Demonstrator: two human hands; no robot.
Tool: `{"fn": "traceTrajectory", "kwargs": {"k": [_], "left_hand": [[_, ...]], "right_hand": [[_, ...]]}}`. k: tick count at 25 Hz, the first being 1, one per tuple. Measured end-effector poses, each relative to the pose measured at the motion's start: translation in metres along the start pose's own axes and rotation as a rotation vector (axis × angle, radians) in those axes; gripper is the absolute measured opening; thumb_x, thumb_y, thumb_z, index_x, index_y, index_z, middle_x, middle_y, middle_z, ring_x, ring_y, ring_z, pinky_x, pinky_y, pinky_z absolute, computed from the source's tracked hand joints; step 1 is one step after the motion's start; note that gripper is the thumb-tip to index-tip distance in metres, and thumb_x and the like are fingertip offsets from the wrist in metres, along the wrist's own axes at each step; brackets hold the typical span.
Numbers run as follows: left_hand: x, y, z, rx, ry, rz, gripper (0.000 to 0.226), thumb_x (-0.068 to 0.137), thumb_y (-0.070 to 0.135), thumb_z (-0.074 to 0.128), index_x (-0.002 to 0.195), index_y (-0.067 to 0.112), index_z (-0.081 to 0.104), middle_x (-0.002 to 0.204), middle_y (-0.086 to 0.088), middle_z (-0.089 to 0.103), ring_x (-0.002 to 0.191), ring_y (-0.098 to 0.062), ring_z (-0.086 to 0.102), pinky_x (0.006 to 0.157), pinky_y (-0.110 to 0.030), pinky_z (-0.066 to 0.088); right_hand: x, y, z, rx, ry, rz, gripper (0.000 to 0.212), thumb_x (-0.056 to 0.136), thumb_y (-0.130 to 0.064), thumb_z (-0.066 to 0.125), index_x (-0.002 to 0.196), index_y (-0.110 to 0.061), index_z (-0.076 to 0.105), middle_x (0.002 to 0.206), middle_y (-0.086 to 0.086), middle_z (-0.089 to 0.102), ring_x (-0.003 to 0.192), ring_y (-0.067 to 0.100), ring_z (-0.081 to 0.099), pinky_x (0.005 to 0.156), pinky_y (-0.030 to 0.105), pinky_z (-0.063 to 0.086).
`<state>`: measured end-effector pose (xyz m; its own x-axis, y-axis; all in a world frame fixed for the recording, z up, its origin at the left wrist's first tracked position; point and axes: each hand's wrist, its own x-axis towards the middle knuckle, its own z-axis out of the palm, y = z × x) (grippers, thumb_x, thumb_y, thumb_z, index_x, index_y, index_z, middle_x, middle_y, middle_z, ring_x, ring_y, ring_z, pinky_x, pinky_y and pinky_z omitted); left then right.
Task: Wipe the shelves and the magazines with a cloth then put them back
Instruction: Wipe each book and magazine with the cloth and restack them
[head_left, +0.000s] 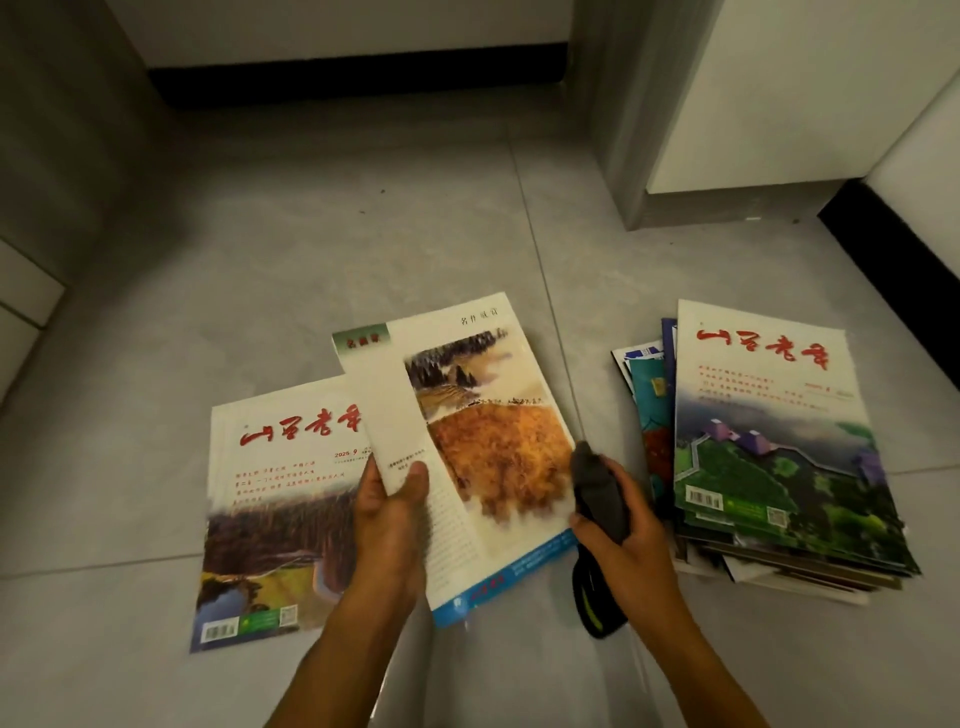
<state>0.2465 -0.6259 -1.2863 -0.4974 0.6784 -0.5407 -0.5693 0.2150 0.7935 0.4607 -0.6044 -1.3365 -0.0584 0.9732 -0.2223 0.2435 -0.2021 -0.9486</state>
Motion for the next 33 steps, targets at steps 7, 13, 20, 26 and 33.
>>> {"fn": "traceTrajectory", "kwargs": {"k": [7, 13, 20, 26, 33], "left_hand": [[-0.014, -0.005, 0.019, -0.041, 0.050, 0.107, 0.027, 0.095, 0.004, 0.051, 0.109, 0.027, 0.059, 0.100, -0.003, 0.066, 0.087, -0.020, 0.062, 0.081, -0.039, 0.052], [-0.023, 0.010, 0.028, -0.123, 0.144, 0.054, 0.024, 0.098, 0.006, 0.046, 0.099, 0.027, 0.058, 0.092, -0.001, 0.063, 0.082, -0.019, 0.058, 0.080, -0.036, 0.049], [-0.041, 0.007, 0.041, 0.195, -0.258, -0.117, 0.021, 0.095, 0.017, 0.053, 0.116, 0.018, 0.058, 0.100, -0.008, 0.073, 0.090, -0.029, 0.070, 0.074, -0.041, 0.057], [-0.037, 0.007, 0.039, 0.321, -0.291, -0.156, 0.021, 0.098, 0.022, 0.049, 0.115, 0.019, 0.061, 0.094, -0.009, 0.074, 0.084, -0.032, 0.072, 0.075, -0.039, 0.057], [-0.028, 0.006, 0.026, 0.370, -0.192, -0.166, 0.017, 0.097, 0.012, 0.050, 0.106, 0.014, 0.064, 0.094, -0.011, 0.073, 0.077, -0.027, 0.070, 0.066, -0.033, 0.057]], "right_hand": [[-0.037, -0.070, 0.049, 0.876, 0.329, 0.402, 0.034, 0.084, -0.019, 0.068, 0.117, -0.026, 0.063, 0.100, -0.004, 0.073, 0.088, 0.015, 0.070, 0.072, 0.033, 0.053], [-0.071, -0.093, 0.063, 0.599, 0.066, 0.401, 0.029, 0.081, -0.011, 0.073, 0.108, -0.021, 0.067, 0.088, -0.009, 0.075, 0.082, 0.006, 0.070, 0.065, 0.016, 0.053], [-0.037, -0.116, -0.011, 0.515, 0.365, 0.174, 0.027, 0.081, -0.004, 0.071, 0.100, -0.022, 0.069, 0.085, -0.007, 0.074, 0.083, 0.018, 0.069, 0.061, 0.026, 0.054], [-0.022, -0.142, -0.121, -0.559, 0.663, -0.593, 0.024, 0.088, -0.006, 0.066, 0.110, 0.002, 0.064, 0.096, 0.018, 0.067, 0.083, 0.028, 0.063, 0.068, 0.025, 0.050], [-0.003, -0.050, -0.177, -1.297, 0.142, -0.045, 0.064, 0.065, 0.005, 0.077, 0.121, -0.024, 0.065, 0.112, 0.014, 0.064, 0.087, 0.040, 0.062, 0.065, 0.044, 0.055]]}}
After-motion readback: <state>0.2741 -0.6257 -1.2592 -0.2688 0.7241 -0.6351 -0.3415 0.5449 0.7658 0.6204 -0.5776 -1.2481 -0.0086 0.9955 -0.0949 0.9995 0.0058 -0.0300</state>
